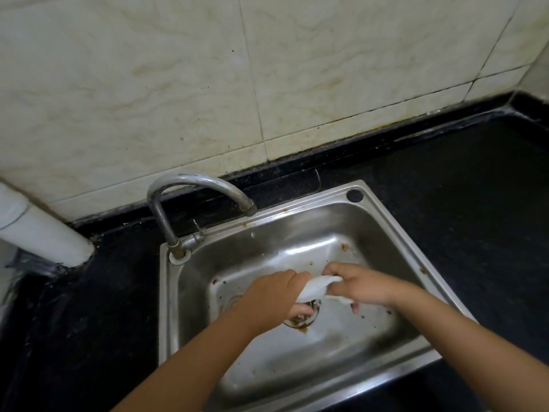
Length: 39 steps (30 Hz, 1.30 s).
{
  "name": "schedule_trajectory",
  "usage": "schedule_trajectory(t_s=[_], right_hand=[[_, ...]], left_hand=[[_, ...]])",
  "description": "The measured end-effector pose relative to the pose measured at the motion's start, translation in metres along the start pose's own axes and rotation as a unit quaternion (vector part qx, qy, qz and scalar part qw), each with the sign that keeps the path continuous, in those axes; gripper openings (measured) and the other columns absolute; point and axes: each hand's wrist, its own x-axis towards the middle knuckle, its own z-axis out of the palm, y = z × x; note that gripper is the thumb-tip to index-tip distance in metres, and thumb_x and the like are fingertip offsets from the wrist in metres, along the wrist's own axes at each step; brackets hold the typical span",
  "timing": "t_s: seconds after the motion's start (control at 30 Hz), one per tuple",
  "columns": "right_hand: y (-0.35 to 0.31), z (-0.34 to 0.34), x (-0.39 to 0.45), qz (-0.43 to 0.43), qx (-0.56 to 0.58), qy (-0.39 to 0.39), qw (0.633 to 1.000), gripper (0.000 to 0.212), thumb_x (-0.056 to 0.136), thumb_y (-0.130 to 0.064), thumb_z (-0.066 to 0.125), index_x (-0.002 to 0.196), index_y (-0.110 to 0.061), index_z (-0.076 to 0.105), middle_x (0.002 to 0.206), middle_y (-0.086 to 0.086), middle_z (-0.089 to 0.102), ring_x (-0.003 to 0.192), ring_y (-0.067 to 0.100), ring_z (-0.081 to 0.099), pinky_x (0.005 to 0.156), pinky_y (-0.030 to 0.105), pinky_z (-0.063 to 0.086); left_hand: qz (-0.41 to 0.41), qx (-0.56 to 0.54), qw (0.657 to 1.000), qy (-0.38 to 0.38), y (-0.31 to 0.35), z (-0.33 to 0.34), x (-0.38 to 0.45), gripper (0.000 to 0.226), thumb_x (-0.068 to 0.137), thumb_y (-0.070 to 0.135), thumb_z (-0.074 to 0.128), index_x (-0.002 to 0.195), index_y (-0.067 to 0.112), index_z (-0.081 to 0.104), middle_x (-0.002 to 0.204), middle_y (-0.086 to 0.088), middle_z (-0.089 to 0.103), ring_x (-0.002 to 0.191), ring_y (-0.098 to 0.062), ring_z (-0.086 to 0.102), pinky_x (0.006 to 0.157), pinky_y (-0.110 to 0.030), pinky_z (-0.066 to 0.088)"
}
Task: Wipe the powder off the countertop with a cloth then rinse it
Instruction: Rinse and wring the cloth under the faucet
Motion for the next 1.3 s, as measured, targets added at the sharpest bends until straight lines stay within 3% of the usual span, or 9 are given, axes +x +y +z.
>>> schedule_trajectory(t_s=[0.2, 0.3, 0.43, 0.6, 0.7, 0.77, 1.0, 1.17, 1.3], right_hand=[[0.031, 0.040, 0.000, -0.225, -0.386, 0.315, 0.838, 0.101, 0.049, -0.002, 0.083, 0.134, -0.024, 0.033, 0.125, 0.009, 0.043, 0.101, 0.021, 0.064, 0.072, 0.014, 0.050], [0.030, 0.037, 0.010, -0.251, -0.445, 0.429, 0.745, 0.070, 0.053, -0.008, 0.073, 0.117, -0.016, 0.044, 0.107, 0.008, 0.046, 0.076, 0.019, 0.068, 0.056, 0.018, 0.051], [0.023, 0.020, 0.019, -0.334, -0.462, 0.458, 0.683, 0.017, 0.063, -0.012, 0.055, 0.080, -0.010, 0.054, 0.057, 0.004, 0.053, 0.047, 0.019, 0.050, 0.044, 0.026, 0.039], [0.016, 0.021, 0.016, -0.196, -0.518, 0.269, 0.788, 0.032, 0.051, -0.027, 0.075, 0.076, -0.010, 0.065, 0.058, 0.004, 0.064, 0.047, 0.017, 0.061, 0.045, 0.019, 0.037], [0.003, 0.024, 0.009, -0.054, -0.390, 0.087, 0.915, 0.033, 0.088, -0.031, 0.054, 0.114, -0.010, 0.057, 0.105, 0.008, 0.066, 0.094, 0.024, 0.062, 0.070, 0.025, 0.039], [-0.005, 0.021, 0.009, 0.007, -0.237, -0.007, 0.971, 0.026, 0.089, -0.026, 0.056, 0.107, -0.008, 0.060, 0.090, 0.004, 0.065, 0.083, 0.019, 0.058, 0.066, 0.021, 0.040], [0.003, 0.005, 0.007, 0.079, 0.018, -0.163, 0.983, 0.029, 0.089, -0.005, 0.052, 0.064, -0.018, 0.046, 0.033, -0.012, 0.035, 0.030, 0.003, 0.027, 0.046, 0.022, 0.020], [0.008, 0.015, 0.006, 0.059, 0.041, -0.105, 0.992, 0.017, 0.089, -0.011, 0.056, 0.074, -0.018, 0.052, 0.049, -0.009, 0.044, 0.043, 0.004, 0.034, 0.050, 0.022, 0.026], [0.007, 0.023, 0.005, -0.026, -0.237, 0.102, 0.966, 0.026, 0.088, -0.021, 0.056, 0.112, -0.013, 0.048, 0.101, 0.004, 0.062, 0.088, 0.018, 0.059, 0.065, 0.025, 0.042]], left_hand=[[-0.147, -0.402, 0.903, 0.027, 0.000, 0.000, -0.001, 0.008, 0.094, 0.024, 0.049, 0.095, 0.019, 0.055, 0.080, 0.004, 0.058, 0.065, -0.002, 0.052, 0.056, -0.013, 0.038], [-0.108, -0.524, 0.843, -0.057, 0.006, -0.009, -0.005, 0.007, 0.092, 0.019, 0.053, 0.085, 0.019, 0.055, 0.059, 0.011, 0.056, 0.047, 0.001, 0.049, 0.049, -0.012, 0.037], [-0.096, -0.368, 0.920, -0.099, 0.016, -0.023, -0.002, 0.009, 0.088, 0.023, 0.057, 0.096, 0.018, 0.054, 0.073, 0.012, 0.053, 0.062, -0.003, 0.051, 0.055, -0.011, 0.038], [0.000, 0.069, 0.995, -0.070, 0.015, -0.021, 0.003, 0.035, 0.092, 0.035, 0.050, 0.116, 0.010, 0.049, 0.109, -0.007, 0.058, 0.094, -0.022, 0.055, 0.072, -0.028, 0.038], [0.042, 0.151, 0.984, -0.090, 0.005, -0.013, 0.009, 0.030, 0.094, 0.023, 0.047, 0.121, 0.010, 0.046, 0.117, -0.008, 0.056, 0.101, -0.022, 0.055, 0.077, -0.028, 0.040], [0.062, 0.151, 0.984, -0.077, 0.000, -0.009, 0.011, 0.032, 0.093, 0.020, 0.049, 0.124, 0.012, 0.045, 0.119, -0.007, 0.055, 0.102, -0.020, 0.054, 0.073, -0.023, 0.035], [0.181, 0.154, 0.971, 0.028, -0.005, -0.005, 0.006, 0.031, 0.067, 0.021, 0.079, 0.090, 0.007, 0.064, 0.077, -0.008, 0.066, 0.062, -0.017, 0.062, 0.049, -0.020, 0.042], [0.141, 0.132, 0.979, 0.060, -0.007, 0.015, 0.003, 0.043, 0.050, 0.039, 0.088, 0.081, 0.020, 0.065, 0.063, 0.006, 0.062, 0.047, -0.003, 0.055, 0.037, -0.013, 0.043], [-0.013, 0.060, 0.997, 0.047, 0.002, 0.012, 0.001, 0.040, 0.092, 0.038, 0.049, 0.124, 0.014, 0.048, 0.117, -0.004, 0.058, 0.101, -0.016, 0.056, 0.083, -0.025, 0.044]])
